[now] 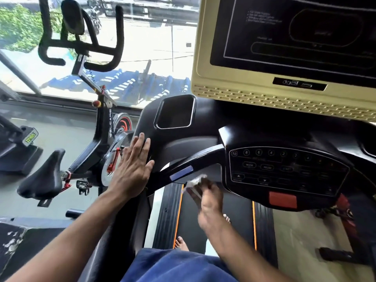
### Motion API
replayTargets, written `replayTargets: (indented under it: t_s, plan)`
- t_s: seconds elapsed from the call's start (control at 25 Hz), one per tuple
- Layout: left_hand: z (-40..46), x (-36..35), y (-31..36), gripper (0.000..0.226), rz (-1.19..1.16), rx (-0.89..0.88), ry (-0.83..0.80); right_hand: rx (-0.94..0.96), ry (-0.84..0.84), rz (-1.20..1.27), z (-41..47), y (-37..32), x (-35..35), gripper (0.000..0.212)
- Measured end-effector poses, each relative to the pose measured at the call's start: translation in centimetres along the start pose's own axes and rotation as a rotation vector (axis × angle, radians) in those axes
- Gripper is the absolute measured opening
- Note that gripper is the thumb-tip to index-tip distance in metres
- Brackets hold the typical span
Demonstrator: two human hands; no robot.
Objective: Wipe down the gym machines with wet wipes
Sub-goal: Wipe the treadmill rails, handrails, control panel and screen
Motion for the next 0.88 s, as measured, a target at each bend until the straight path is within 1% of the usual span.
replayTargets:
  t_s: [0.08, 0.2, 0.28, 0.32, 0.36, 0.44, 0.48, 0.52, 0.56, 0.64, 0.72, 0.8, 0.88]
  plan:
    - [1.0, -0.1, -0.1, 0.07, 0.018, 0.01, 0.003, -0.098, 0.065, 0.132, 0.9, -1.2, -1.6, 0.029]
    - [0.8, -0.1, -0.1, 0.065, 0.004, -0.005, 0.023, -0.133, 0.156, 0.21, 1.6, -3.2, -2.4, 0.03]
    - [0.7, 0.1, -0.1, 0.064, -0.008, -0.005, 0.038, -0.152, 0.137, 0.229, 1.5, -2.6, -3.0, 0.032]
    - [0.8, 0.2, -0.1, 0.064, -0.023, -0.001, 0.043, -0.174, 0.112, 0.201, 1.5, -1.5, -3.4, 0.034]
    - [0.9, 0.3, 0.0, 0.064, -0.034, 0.005, 0.043, -0.207, 0.043, 0.155, 1.3, -0.1, -4.2, 0.035]
    - [0.8, 0.3, 0.1, 0.064, -0.046, 0.017, 0.045, -0.293, -0.201, 0.107, 0.8, 3.7, -6.2, 0.032]
    - [0.7, 0.4, 0.0, 0.064, -0.049, 0.018, 0.048, -0.311, -0.343, 0.057, 0.3, 5.2, -7.4, 0.03]
    - [0.7, 0.4, 0.0, 0.063, -0.05, 0.021, 0.052, -0.307, -0.451, 0.006, -0.3, 6.2, -8.3, 0.027]
    - [0.7, 0.5, 0.0, 0.063, -0.046, 0.021, 0.059, -0.284, -0.509, -0.022, -0.5, 6.8, -8.7, 0.025]
    - [0.6, 0.7, 0.1, 0.063, -0.03, 0.021, 0.071, -0.28, -0.491, -0.023, 0.5, 6.2, -8.3, 0.024]
    - [0.6, 0.7, 0.1, 0.062, -0.016, 0.014, 0.079, -0.218, -0.334, -0.025, 3.0, 3.4, -5.5, 0.037]
    - [0.6, 0.7, 0.1, 0.062, -0.026, 0.018, 0.076, -0.117, -0.227, 0.007, 5.1, 0.1, -2.8, 0.038]
    - [0.7, 0.5, 0.0, 0.062, -0.041, 0.023, 0.064, -0.12, -0.183, 0.232, 5.6, -1.1, -1.9, 0.042]
Point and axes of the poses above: each hand's wrist, its own z-axis towards the middle knuckle, its own x-axis out of the back of the hand, y = z × x, the point moved 7 cm from there along z, towards the middle knuckle, and after that the axes turned 4 degrees about x, right-handed, at the moved point
